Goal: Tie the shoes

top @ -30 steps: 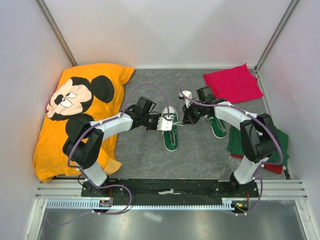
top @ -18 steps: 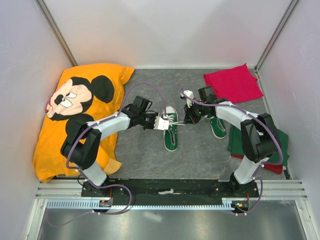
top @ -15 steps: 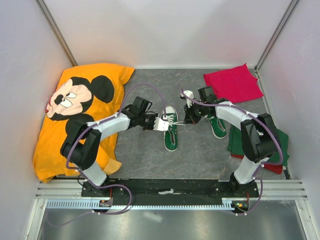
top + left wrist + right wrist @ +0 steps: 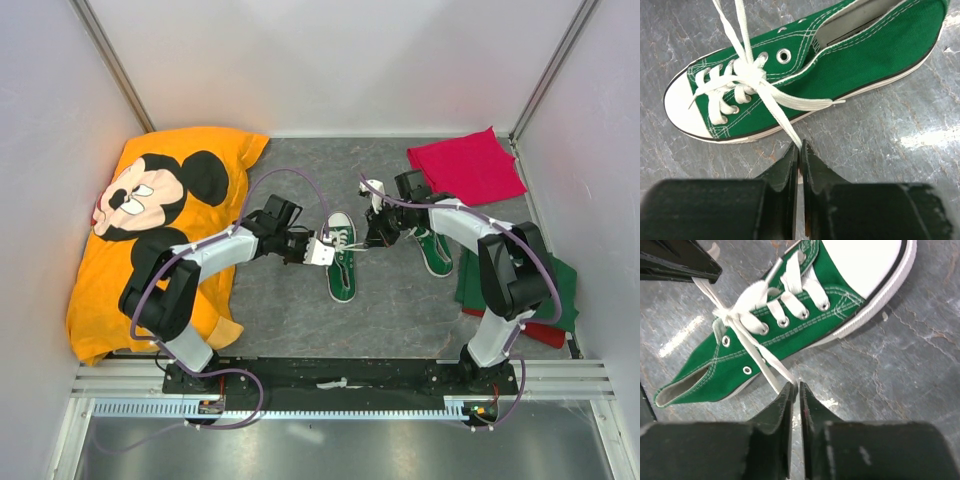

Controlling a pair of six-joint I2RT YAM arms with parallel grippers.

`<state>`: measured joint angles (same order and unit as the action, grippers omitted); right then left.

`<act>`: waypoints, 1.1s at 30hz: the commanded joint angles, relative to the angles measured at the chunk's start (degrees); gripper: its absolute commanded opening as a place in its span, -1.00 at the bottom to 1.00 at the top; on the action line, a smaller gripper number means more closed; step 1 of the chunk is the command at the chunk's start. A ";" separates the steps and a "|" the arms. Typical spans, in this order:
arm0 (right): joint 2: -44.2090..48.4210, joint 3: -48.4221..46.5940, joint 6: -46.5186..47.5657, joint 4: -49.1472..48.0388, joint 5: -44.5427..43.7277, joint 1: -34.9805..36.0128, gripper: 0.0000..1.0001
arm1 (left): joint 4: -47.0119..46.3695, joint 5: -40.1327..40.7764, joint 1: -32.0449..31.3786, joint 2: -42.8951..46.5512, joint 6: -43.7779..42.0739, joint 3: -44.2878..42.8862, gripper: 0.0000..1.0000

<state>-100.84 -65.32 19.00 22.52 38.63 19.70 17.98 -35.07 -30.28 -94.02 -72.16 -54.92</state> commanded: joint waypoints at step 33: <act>-12.63 -18.53 -13.73 1.82 9.09 3.94 -0.17 | -2.51 -1.23 0.66 -2.40 1.50 -3.53 -0.04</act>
<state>-113.03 -81.52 7.22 26.39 46.68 23.46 17.02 -35.05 -29.63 -95.57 -71.81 -56.07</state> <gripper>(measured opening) 0.465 0.467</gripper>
